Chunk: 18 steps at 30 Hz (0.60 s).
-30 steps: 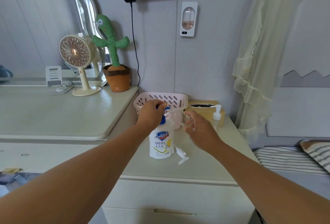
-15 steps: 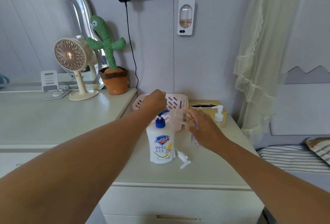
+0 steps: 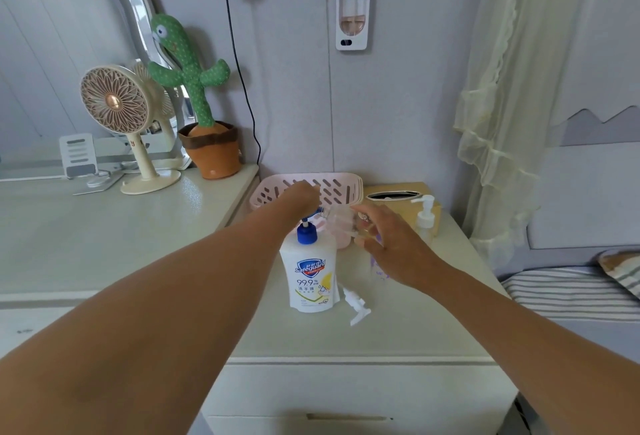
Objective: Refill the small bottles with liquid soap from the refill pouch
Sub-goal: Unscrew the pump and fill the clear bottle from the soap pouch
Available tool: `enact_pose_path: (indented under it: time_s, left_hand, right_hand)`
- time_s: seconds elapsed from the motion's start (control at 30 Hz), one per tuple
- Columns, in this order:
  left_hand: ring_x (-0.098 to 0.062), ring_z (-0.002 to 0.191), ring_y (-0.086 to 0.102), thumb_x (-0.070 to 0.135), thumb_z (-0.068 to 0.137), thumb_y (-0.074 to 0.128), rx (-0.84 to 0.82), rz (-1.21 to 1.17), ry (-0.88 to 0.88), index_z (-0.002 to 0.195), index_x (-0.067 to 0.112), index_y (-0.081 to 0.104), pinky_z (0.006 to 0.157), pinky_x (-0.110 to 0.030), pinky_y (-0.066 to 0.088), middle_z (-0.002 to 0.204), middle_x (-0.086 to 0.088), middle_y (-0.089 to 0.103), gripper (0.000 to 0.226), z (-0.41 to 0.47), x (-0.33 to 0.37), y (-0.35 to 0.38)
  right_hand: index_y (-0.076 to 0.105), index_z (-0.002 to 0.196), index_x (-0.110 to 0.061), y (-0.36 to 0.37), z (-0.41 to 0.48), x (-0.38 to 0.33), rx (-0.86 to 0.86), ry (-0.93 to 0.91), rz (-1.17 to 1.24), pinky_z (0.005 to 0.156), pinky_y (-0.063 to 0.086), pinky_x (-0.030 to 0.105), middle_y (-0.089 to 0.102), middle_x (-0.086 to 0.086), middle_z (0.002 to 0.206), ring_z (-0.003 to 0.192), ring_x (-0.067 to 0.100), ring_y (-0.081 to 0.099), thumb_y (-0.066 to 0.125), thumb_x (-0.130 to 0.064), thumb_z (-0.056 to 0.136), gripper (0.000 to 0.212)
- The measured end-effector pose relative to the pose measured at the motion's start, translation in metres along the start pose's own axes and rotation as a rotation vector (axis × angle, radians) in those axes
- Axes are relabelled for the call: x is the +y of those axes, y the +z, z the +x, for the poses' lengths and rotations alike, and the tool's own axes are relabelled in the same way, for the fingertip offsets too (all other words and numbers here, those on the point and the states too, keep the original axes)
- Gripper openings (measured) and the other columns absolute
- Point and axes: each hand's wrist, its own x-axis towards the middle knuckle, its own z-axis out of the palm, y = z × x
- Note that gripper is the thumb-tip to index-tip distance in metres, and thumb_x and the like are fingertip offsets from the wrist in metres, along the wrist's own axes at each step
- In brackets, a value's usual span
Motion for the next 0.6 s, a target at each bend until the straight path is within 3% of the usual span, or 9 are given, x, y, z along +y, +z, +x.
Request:
enact_pose_path:
  time_s: [0.13, 0.3, 0.4, 0.5, 0.6]
  left_hand:
    - [-0.028, 0.128, 0.044, 0.003, 0.099, 0.040, 0.035, -0.094, 0.046, 0.138, -0.002, 0.036, 0.103, -0.031, 0.035, 0.140, -0.019, 0.044, 0.040, 0.000, -0.006, 0.006]
    - [-0.027, 0.126, 0.043, -0.002, 0.094, 0.042, 0.045, 0.011, 0.106, 0.135, -0.002, 0.042, 0.103, -0.030, 0.035, 0.139, -0.018, 0.042, 0.041, -0.008, -0.009, 0.019]
    - [-0.028, 0.125, 0.044, -0.002, 0.095, 0.039, 0.054, -0.072, 0.079, 0.138, 0.000, 0.037, 0.102, -0.032, 0.036, 0.139, -0.018, 0.042, 0.043, -0.012, -0.005, 0.016]
    - [-0.033, 0.123, 0.048, 0.014, 0.101, 0.035, 0.037, -0.163, 0.033, 0.135, 0.002, 0.043, 0.105, -0.040, 0.039, 0.135, -0.020, 0.048, 0.037, -0.005, -0.007, 0.011]
    - [-0.036, 0.121, 0.049, 0.034, 0.103, 0.028, 0.012, -0.306, -0.048, 0.127, 0.002, 0.051, 0.104, -0.046, 0.038, 0.131, -0.019, 0.053, 0.046, -0.005, -0.006, 0.007]
  right_hand:
    - [0.040, 0.137, -0.027, 0.005, -0.011, -0.003, -0.009, -0.020, 0.009, 0.086, 0.037, 0.022, 0.049, -0.007, 0.117, 0.103, 0.011, 0.048, 0.049, -0.019, 0.094, 0.045]
    - [0.040, 0.139, -0.024, 0.012, -0.021, -0.004, -0.038, -0.015, 0.055, 0.080, 0.033, 0.007, 0.046, -0.010, 0.117, 0.102, 0.003, 0.046, 0.049, -0.018, 0.096, 0.044]
    - [0.041, 0.138, -0.022, 0.011, -0.023, -0.009, -0.023, 0.017, 0.093, 0.076, 0.033, -0.001, 0.051, -0.010, 0.114, 0.092, -0.002, 0.049, 0.051, -0.017, 0.096, 0.044]
    - [0.041, 0.135, -0.023, 0.009, -0.024, -0.016, -0.008, 0.052, 0.134, 0.070, 0.035, -0.001, 0.056, -0.010, 0.105, 0.087, -0.010, 0.052, 0.053, -0.024, 0.095, 0.042]
    - [0.042, 0.131, -0.024, 0.010, -0.026, -0.019, 0.001, 0.071, 0.167, 0.067, 0.037, 0.001, 0.058, -0.009, 0.107, 0.088, -0.011, 0.053, 0.055, -0.026, 0.094, 0.039]
